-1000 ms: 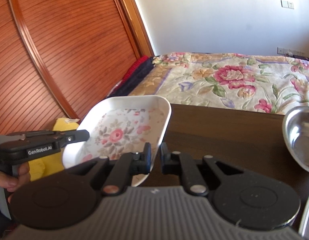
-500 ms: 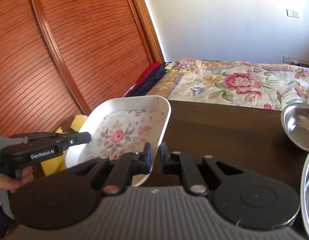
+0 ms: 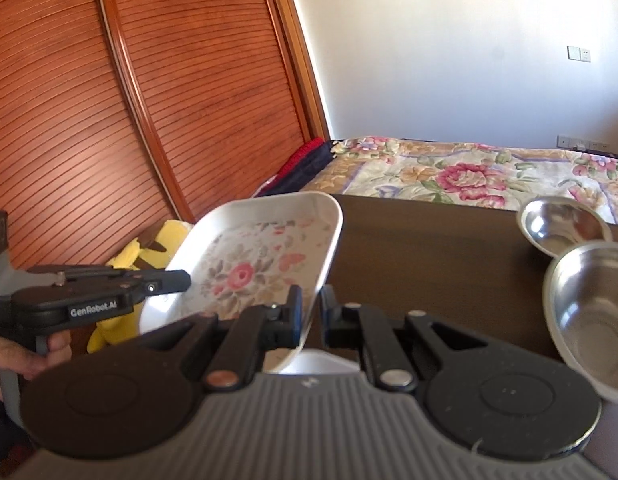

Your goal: Organize plates and bowls

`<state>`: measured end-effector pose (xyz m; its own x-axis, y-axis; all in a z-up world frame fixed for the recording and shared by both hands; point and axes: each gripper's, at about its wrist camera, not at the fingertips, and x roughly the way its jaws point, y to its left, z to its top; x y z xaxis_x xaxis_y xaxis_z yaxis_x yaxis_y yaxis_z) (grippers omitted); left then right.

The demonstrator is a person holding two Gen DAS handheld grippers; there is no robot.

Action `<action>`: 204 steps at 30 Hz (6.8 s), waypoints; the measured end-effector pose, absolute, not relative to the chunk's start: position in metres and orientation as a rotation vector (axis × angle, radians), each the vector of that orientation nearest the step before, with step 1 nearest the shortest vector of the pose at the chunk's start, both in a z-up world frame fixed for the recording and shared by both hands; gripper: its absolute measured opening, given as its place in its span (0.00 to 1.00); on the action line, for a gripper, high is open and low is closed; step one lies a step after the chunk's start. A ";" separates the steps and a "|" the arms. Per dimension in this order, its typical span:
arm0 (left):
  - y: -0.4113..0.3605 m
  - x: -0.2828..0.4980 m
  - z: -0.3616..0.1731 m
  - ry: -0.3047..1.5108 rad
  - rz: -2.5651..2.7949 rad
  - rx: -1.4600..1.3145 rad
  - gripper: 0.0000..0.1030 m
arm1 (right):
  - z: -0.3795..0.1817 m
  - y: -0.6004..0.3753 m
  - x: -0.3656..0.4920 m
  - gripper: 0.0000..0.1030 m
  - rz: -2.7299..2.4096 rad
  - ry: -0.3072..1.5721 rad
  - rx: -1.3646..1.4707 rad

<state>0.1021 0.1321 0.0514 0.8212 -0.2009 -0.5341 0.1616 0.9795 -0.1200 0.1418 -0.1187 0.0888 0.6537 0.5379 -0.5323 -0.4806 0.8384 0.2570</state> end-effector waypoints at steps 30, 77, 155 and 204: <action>0.078 0.066 -0.004 0.670 -0.273 -0.024 0.09 | 0.037 -0.167 0.084 0.12 0.505 0.715 0.108; 0.046 0.085 0.024 0.592 -0.272 0.035 0.15 | 0.067 -0.204 0.083 0.17 0.455 0.547 0.045; -0.073 0.125 0.025 0.741 -0.511 -0.133 0.20 | 0.048 -0.339 0.118 0.23 0.316 0.576 0.278; -0.051 0.098 0.014 0.719 -0.489 -0.040 0.47 | 0.045 -0.327 0.089 0.40 0.321 0.636 0.160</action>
